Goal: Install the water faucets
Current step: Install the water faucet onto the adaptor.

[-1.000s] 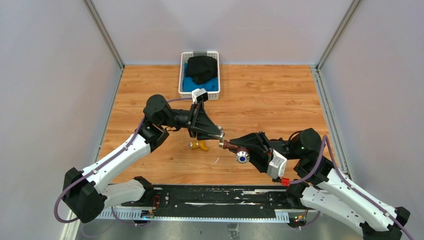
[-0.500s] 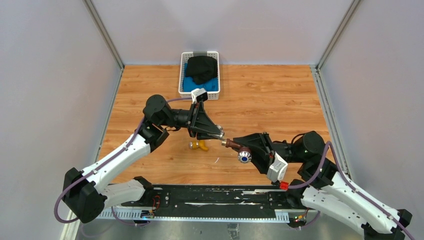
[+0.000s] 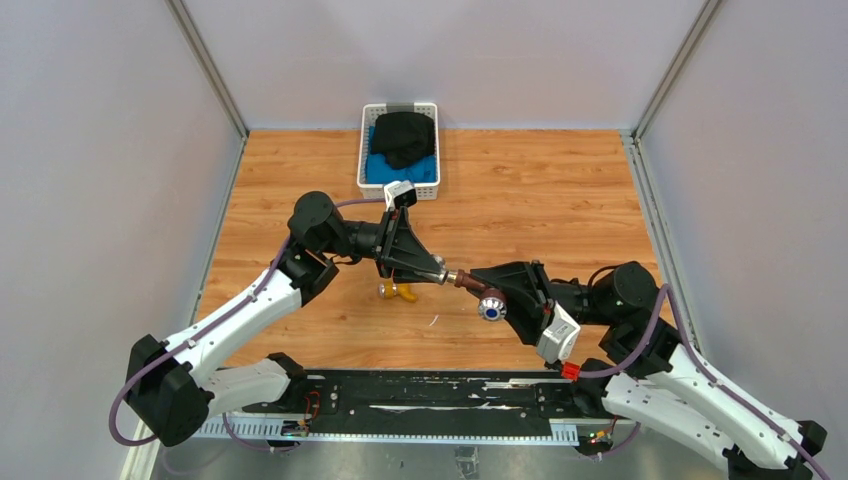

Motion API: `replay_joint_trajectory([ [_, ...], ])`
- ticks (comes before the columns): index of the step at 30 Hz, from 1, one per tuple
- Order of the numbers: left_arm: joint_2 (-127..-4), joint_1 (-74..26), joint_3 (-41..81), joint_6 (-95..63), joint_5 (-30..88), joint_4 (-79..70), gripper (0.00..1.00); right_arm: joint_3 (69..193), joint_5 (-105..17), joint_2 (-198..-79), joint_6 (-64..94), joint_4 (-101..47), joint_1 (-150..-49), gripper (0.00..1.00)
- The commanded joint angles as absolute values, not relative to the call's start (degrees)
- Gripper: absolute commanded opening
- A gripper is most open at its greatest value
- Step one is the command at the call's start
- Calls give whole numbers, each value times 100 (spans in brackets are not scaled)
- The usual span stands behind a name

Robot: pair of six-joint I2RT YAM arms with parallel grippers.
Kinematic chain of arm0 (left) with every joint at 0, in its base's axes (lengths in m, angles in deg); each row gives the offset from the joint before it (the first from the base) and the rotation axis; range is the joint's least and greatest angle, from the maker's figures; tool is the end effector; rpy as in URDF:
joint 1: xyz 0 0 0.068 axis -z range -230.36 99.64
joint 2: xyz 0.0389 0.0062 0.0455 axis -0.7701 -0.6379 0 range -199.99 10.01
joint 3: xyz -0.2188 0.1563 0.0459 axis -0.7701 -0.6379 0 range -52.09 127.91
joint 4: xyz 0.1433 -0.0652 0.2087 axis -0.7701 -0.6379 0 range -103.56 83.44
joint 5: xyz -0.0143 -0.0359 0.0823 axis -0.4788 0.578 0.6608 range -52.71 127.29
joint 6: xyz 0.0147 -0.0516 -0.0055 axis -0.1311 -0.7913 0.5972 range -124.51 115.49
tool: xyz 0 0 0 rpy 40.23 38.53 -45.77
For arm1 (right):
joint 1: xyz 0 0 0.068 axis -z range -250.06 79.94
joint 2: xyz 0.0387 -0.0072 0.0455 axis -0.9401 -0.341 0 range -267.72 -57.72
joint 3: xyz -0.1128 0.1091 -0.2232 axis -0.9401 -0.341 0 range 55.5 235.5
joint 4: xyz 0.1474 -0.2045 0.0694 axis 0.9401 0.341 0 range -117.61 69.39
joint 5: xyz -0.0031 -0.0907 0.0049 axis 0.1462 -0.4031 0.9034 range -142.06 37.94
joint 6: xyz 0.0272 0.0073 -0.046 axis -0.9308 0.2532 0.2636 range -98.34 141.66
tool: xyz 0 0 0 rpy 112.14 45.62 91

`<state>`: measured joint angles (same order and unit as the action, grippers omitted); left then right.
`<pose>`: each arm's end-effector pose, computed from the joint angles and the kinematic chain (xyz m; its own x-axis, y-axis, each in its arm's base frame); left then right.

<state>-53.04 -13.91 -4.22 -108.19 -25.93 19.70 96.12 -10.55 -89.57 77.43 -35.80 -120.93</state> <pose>0.1749 -0.1688 0.3598 -0.9814 0.1805 0.0653 -0.0797 -0.0735 -0.9941 0.0605 0.1119 0.3788 0.9145 0.1431 -0.3783 -0.3997 0.1762 -0.8995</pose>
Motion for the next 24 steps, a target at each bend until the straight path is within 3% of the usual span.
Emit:
replay_joint_trajectory([
  [1,-5280,-1411,-541,-10707,-2642,2069,0,9781,-1078,-9046,7809,-3545,-12233,0],
  [24,-5348,-1423,-577,-10620,-2396,1999,0,9781,-2089,-9439,8371,-3104,-12795,0],
])
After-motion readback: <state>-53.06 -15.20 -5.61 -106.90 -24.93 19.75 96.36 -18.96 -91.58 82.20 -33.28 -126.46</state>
